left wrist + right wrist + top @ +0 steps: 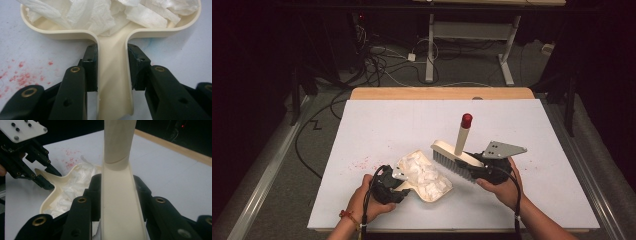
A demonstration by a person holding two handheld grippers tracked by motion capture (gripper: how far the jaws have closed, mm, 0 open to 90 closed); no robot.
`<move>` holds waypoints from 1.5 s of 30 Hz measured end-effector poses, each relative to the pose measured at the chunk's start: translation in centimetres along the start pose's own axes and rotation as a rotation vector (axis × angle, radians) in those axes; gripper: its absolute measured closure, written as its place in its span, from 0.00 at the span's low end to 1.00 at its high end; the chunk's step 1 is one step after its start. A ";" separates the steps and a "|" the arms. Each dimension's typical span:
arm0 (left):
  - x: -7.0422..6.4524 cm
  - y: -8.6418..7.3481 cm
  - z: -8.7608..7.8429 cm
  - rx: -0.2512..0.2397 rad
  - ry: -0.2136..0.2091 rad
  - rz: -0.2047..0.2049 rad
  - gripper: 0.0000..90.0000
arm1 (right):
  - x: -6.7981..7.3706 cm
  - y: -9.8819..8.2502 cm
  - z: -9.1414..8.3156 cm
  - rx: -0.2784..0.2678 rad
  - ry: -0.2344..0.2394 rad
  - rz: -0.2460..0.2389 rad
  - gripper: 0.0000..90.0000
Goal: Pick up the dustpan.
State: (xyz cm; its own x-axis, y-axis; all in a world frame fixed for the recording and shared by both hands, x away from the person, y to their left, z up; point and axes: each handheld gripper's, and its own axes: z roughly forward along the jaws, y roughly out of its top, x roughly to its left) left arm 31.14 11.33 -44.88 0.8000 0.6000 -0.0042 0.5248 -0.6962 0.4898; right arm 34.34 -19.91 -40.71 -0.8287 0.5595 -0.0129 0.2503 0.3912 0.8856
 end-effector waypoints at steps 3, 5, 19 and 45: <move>0.0 -0.1 -0.1 -0.002 -0.004 -0.001 0.70 | 0.1 -0.4 0.5 0.045 -0.021 -0.019 0.75; 0.2 -0.3 -0.1 -0.002 -0.001 -0.009 0.70 | 0.0 -0.5 0.4 0.061 -0.030 -0.028 0.75; 0.3 -0.4 0.0 0.004 0.007 -0.016 0.70 | -0.3 0.2 -1.7 0.259 0.098 -0.086 0.75; 0.3 -0.4 -0.1 -0.015 0.009 0.005 0.70 | 1.4 0.3 0.1 0.024 0.140 -0.106 0.75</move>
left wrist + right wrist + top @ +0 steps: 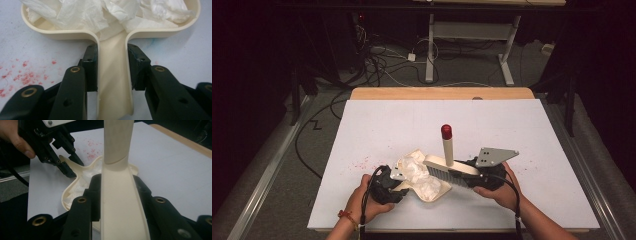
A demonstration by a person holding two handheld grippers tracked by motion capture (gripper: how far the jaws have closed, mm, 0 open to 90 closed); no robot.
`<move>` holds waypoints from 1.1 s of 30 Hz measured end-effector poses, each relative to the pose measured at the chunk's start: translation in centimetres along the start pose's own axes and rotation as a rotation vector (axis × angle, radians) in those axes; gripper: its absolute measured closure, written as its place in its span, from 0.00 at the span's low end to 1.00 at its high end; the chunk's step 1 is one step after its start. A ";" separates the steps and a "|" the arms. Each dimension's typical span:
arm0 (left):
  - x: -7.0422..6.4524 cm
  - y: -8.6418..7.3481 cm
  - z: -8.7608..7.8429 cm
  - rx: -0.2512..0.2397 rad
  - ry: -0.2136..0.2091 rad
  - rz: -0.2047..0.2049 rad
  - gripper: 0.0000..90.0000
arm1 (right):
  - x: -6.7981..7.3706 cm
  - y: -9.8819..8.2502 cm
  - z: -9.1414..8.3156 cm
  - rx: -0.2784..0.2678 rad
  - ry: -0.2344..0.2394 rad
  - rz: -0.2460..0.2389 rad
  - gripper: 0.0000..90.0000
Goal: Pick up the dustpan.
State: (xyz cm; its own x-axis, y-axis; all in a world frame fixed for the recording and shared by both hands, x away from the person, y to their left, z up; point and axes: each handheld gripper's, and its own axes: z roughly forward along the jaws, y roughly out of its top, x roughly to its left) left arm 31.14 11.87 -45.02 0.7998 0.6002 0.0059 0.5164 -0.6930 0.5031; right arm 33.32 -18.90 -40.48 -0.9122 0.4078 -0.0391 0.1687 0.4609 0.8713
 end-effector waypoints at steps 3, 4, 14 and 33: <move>0.1 0.0 0.0 0.002 0.001 -0.002 0.70 | 0.0 0.3 -1.0 -0.016 -0.006 -0.002 0.75; 0.1 0.0 0.1 0.004 0.001 -0.003 0.70 | 0.0 0.5 -1.4 -0.024 -0.012 -0.003 0.75; 0.3 -0.1 -0.4 0.020 0.001 0.000 0.70 | -1.1 0.0 -2.9 -0.036 -0.127 0.029 0.75; 0.4 -1.1 -1.0 0.042 -0.012 -0.014 0.70 | 0.6 -1.8 2.5 -0.075 0.016 0.062 0.75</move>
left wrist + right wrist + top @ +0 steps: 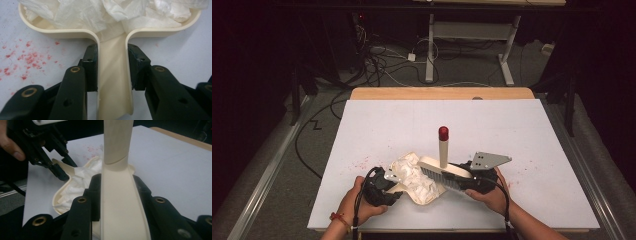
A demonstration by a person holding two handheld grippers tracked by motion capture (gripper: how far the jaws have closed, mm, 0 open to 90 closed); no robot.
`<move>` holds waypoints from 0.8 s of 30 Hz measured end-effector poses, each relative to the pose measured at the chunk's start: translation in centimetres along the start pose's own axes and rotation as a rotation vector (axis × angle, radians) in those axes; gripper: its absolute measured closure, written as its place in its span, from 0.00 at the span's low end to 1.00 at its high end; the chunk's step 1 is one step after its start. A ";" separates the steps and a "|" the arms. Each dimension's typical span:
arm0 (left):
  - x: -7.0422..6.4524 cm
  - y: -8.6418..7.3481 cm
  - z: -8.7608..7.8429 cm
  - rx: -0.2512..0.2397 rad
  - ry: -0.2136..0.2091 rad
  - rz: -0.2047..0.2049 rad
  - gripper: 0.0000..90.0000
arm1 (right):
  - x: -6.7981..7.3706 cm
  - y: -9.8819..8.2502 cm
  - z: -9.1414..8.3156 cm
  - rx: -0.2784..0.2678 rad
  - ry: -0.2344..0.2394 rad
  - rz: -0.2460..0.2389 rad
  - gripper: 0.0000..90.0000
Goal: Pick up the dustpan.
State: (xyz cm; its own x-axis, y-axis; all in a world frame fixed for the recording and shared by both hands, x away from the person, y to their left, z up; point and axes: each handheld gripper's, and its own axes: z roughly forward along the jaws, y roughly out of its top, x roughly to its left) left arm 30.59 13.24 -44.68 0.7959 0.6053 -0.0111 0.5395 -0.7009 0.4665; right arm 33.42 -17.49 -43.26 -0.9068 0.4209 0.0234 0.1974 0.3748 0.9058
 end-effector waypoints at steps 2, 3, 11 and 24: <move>0.0 0.1 0.0 0.002 0.000 0.002 0.70 | 0.3 0.2 -0.1 0.003 0.008 -0.018 0.75; 0.0 0.1 0.1 0.000 0.001 0.001 0.70 | 0.4 0.3 -0.1 0.009 -0.009 -0.025 0.75; 0.0 0.2 0.2 -0.001 0.001 0.002 0.70 | 0.2 1.4 -2.2 -0.029 -0.024 -0.030 0.75; 0.0 0.2 0.5 0.003 0.003 0.006 0.70 | -1.4 1.9 -3.6 -0.051 -0.117 0.007 0.75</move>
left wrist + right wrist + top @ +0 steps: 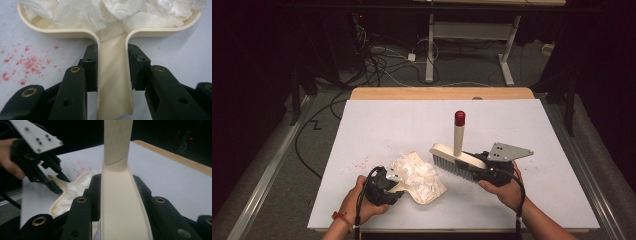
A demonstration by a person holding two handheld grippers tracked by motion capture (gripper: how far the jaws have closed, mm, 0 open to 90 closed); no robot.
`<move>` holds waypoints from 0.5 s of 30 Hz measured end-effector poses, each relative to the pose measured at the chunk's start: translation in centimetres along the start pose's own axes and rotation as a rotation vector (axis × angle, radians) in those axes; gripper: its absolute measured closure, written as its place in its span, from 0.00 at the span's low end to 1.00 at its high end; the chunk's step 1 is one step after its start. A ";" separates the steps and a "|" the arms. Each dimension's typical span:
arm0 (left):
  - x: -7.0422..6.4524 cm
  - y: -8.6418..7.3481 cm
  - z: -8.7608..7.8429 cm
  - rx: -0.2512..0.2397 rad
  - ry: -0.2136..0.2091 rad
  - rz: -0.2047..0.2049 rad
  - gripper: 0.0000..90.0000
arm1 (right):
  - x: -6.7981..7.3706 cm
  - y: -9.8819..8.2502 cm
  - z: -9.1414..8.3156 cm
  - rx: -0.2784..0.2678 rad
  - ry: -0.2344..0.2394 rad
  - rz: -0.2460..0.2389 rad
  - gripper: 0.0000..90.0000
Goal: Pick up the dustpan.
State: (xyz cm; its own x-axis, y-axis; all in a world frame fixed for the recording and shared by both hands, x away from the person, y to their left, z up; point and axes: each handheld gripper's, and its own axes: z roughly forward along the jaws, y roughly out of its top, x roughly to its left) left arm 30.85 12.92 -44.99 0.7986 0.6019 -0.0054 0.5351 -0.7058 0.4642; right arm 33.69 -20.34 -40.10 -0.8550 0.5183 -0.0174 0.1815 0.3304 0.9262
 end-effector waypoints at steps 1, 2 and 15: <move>0.0 0.0 0.0 0.000 -0.001 -0.001 0.70 | -0.1 -0.2 0.3 0.003 -0.025 -0.019 0.75; 0.0 0.0 0.0 0.000 -0.001 -0.001 0.70 | -0.2 -0.5 0.6 0.005 -0.040 -0.027 0.75; 0.0 -0.4 -0.3 -0.019 0.004 -0.018 0.69 | 0.8 -2.1 5.2 -0.002 0.105 -0.001 0.75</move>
State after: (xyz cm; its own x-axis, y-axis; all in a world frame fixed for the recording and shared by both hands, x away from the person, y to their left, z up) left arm 30.56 13.33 -44.87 0.7877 0.6160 -0.0104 0.5440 -0.6875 0.4811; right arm 35.18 -16.50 -44.06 -0.9014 0.4325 0.0209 0.1794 0.3291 0.9271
